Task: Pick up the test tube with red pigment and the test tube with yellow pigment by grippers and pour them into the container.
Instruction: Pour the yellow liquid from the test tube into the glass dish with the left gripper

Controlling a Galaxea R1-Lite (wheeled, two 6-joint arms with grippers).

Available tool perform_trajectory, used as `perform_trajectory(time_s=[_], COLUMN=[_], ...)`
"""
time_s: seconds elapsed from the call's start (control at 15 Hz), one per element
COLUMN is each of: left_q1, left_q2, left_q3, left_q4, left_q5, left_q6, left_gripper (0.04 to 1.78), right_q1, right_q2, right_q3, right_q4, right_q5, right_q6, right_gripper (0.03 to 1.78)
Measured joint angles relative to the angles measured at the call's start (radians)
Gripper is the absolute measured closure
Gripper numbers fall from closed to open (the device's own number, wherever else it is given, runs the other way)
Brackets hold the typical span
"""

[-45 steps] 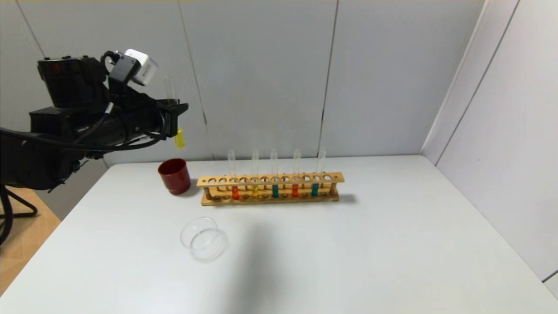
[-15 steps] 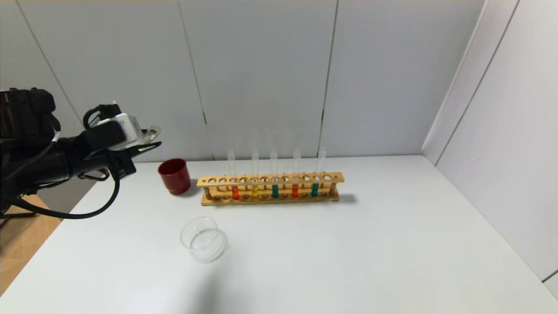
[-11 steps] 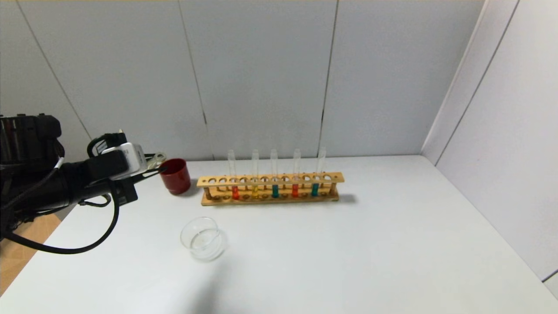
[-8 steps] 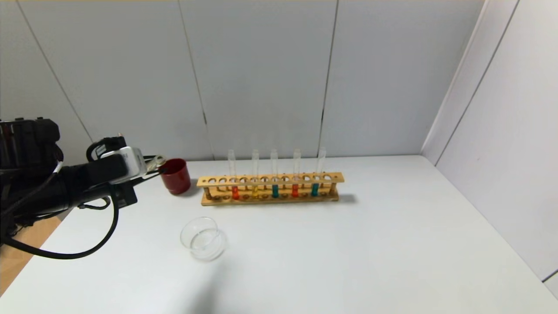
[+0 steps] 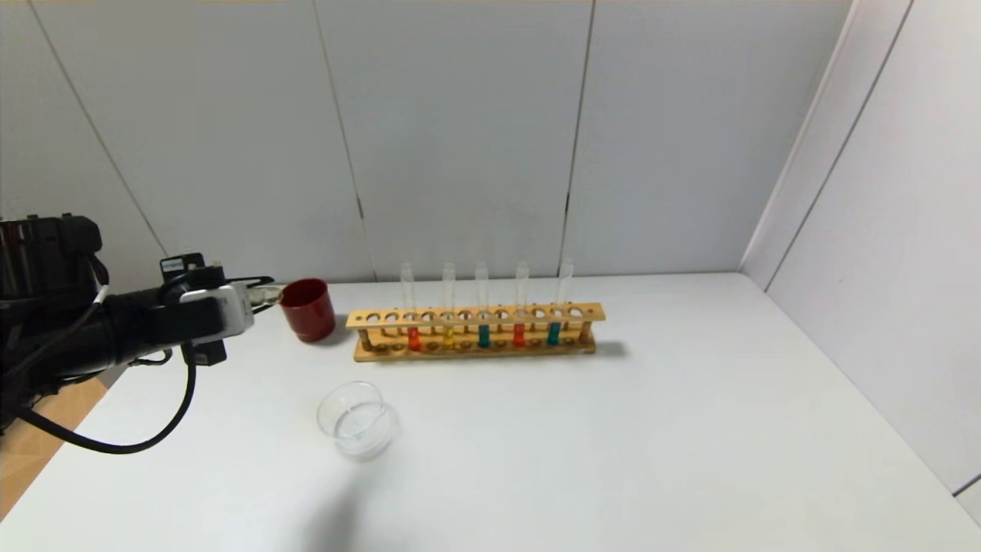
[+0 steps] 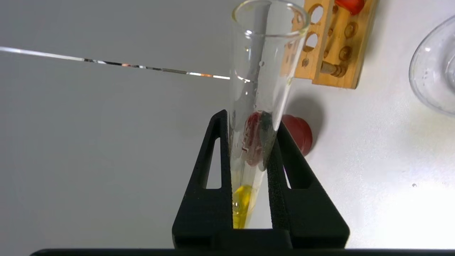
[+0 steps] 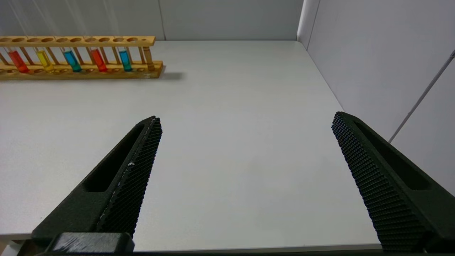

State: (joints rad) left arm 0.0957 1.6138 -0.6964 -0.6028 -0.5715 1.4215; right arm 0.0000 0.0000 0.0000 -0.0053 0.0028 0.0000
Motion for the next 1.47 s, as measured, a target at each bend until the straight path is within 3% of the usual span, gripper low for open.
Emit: perform_trajectory(time_s=[0.53, 0.93, 1.47], left_q1=[-0.016, 0.011, 0.011], left_q2=[-0.002, 0.058, 0.089], left_q3=[-0.001, 0.0, 0.036], left_q4=[-0.007, -0.213, -0.225], left_q5=[-0.025, -0.136, -0.137], left_q6=[0.058, 0.122, 0.172], left_gripper=[1.49, 1.49, 1.49], right_q1=[0.0, 0.0, 0.0], right_q2=[0.0, 0.0, 0.0], right_q3=[0.0, 0.0, 0.0], right_q4=[0.0, 0.0, 0.0], right_q5=[0.0, 0.0, 0.0], right_q6=[0.0, 0.0, 0.0], right_gripper=[0.06, 0.06, 0.06])
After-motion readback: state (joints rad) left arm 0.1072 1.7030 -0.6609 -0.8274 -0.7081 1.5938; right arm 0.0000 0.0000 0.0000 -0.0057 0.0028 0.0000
